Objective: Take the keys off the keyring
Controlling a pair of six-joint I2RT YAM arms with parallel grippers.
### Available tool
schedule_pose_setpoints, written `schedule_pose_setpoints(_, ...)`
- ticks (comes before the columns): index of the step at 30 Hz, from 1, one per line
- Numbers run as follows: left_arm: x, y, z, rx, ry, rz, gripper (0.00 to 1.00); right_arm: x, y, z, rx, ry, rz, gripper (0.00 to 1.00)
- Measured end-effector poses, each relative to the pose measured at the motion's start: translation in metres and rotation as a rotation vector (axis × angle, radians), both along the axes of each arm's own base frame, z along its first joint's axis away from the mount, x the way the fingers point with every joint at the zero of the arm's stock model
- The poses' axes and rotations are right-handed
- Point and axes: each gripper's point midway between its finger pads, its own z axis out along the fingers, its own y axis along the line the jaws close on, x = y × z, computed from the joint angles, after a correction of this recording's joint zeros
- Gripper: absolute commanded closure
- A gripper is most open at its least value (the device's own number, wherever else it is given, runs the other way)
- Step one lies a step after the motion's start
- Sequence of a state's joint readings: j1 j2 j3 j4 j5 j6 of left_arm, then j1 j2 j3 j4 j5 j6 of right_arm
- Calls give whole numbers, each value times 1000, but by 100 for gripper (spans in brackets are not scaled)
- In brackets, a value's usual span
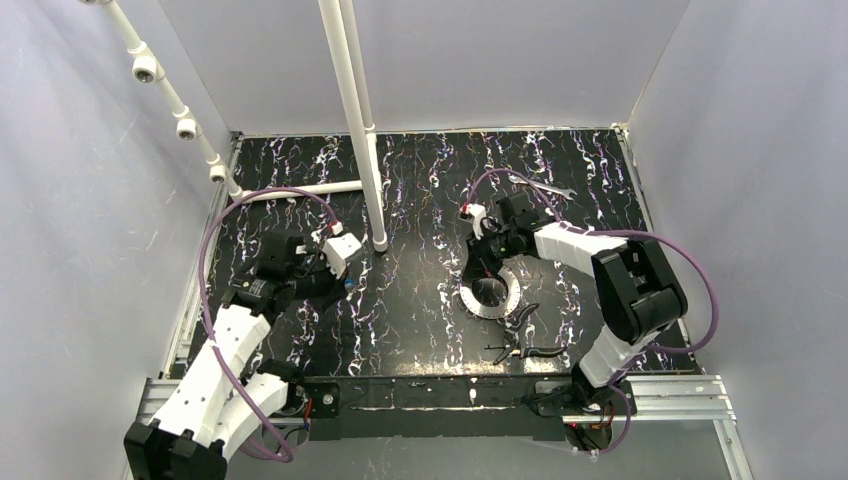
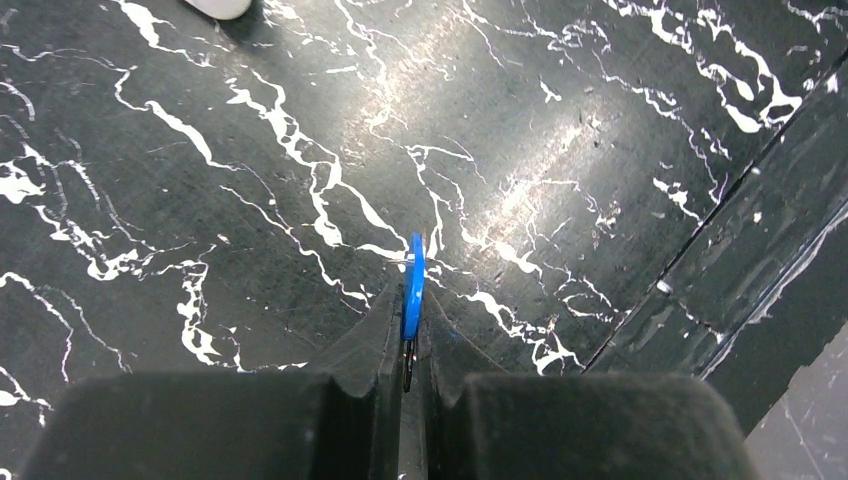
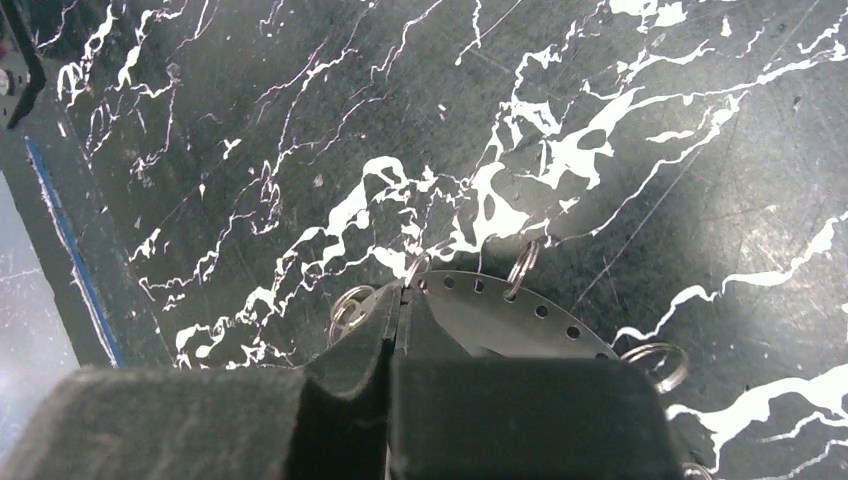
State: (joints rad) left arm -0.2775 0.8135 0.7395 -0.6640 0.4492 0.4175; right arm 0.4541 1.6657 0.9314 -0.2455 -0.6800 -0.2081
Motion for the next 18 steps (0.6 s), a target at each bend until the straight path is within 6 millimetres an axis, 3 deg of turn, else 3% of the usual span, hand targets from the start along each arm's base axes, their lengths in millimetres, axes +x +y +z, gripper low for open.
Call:
schedule_pose_setpoints(12, 3, -9, -46, 60, 179, -120, 100, 10, 24, -16, -9, 19, 5, 99)
schedule_pose_setpoints(18, -2, -25, -70, 100, 295, -200, 100, 8, 32, -12, 13, 45, 18, 66)
